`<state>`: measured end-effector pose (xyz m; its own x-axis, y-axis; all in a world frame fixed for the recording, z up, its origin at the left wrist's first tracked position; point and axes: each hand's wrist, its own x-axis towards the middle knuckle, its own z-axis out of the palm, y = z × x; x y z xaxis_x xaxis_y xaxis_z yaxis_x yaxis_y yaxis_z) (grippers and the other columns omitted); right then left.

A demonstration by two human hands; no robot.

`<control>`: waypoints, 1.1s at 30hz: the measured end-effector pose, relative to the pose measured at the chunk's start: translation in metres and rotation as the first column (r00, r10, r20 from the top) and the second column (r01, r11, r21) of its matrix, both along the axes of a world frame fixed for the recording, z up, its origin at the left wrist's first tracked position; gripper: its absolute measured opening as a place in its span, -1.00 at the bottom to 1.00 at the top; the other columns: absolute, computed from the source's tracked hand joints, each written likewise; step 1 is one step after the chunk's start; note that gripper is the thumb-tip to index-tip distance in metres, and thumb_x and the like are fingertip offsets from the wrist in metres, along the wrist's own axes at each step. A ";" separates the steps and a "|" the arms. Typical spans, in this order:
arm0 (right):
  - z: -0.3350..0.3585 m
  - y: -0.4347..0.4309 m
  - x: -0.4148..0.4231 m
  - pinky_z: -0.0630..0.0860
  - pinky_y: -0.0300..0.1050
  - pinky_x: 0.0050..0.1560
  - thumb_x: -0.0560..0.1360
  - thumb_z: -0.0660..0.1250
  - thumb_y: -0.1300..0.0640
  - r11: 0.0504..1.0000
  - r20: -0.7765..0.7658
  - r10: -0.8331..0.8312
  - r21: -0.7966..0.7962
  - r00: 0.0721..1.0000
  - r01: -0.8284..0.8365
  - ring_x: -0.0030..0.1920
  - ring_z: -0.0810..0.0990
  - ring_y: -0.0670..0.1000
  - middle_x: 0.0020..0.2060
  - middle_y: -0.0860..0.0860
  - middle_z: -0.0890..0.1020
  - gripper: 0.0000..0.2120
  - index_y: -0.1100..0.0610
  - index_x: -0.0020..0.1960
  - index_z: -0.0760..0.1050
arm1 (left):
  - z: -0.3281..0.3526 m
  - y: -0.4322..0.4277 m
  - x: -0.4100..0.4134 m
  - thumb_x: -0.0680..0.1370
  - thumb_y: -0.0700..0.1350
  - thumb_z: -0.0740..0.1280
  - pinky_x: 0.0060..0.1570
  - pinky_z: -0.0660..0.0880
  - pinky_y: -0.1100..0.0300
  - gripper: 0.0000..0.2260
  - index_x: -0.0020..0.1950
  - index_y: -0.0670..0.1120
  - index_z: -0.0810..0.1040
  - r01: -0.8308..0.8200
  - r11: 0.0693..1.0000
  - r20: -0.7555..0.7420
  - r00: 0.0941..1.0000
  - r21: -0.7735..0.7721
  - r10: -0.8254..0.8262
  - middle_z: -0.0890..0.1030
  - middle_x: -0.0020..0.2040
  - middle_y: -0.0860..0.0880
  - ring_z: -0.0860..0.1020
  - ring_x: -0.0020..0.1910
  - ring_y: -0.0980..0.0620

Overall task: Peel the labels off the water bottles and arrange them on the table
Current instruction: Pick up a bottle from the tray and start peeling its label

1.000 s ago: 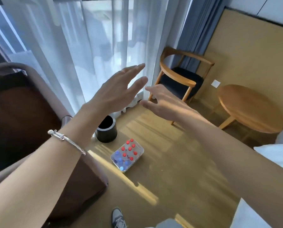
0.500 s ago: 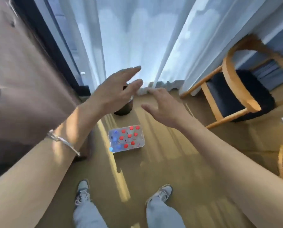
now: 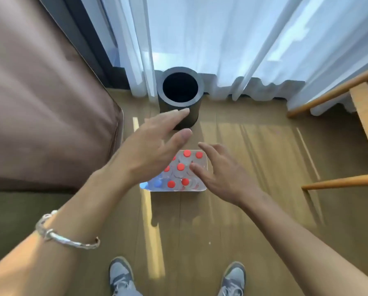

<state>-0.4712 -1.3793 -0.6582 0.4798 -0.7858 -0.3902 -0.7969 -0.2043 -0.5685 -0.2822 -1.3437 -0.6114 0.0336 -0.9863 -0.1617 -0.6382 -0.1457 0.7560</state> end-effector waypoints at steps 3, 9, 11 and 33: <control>-0.074 -0.005 0.003 0.26 -0.27 0.13 0.61 0.21 -0.14 1.000 -0.002 0.003 -0.014 1.000 -0.003 0.34 0.38 -0.08 0.44 -0.12 0.30 -0.44 -0.04 0.55 0.17 | -0.076 0.001 0.001 0.55 0.27 0.12 0.37 0.17 0.31 -0.48 0.51 0.21 0.28 -0.033 0.999 -0.032 0.999 0.018 0.033 0.33 0.49 0.23 0.24 0.44 0.33; -0.209 -0.020 0.021 0.32 -0.12 0.27 0.59 0.23 -0.18 0.994 -0.028 0.076 -0.081 0.997 -0.078 0.39 0.36 0.02 0.43 -0.05 0.35 -0.44 -0.02 0.53 0.23 | -0.197 0.009 0.015 0.55 0.26 0.10 0.26 0.15 0.51 -0.45 0.52 0.15 0.29 -0.066 0.998 -0.035 0.997 -0.020 0.065 0.35 0.48 0.19 0.27 0.39 0.36; -0.246 -0.021 0.024 0.35 -0.06 0.29 0.58 0.24 -0.18 0.993 -0.043 0.081 -0.083 0.996 -0.085 0.40 0.36 0.01 0.44 -0.05 0.35 -0.45 -0.04 0.51 0.25 | -0.234 0.012 0.018 0.57 0.26 0.10 0.20 0.12 0.59 -0.46 0.52 0.13 0.30 -0.089 0.995 -0.030 0.996 -0.035 0.088 0.35 0.49 0.19 0.27 0.38 0.35; -0.393 -0.011 0.008 0.42 -0.08 0.13 0.46 0.45 -0.11 0.986 -0.110 0.139 -0.074 0.984 -0.147 0.23 0.45 0.07 0.22 0.03 0.43 -0.48 0.07 0.34 0.46 | -0.372 -0.032 -0.035 0.68 0.00 0.14 0.07 0.18 0.69 -0.66 0.38 -0.07 0.51 -0.017 0.989 -0.047 0.999 -0.150 0.010 0.47 0.33 0.08 0.33 0.22 0.37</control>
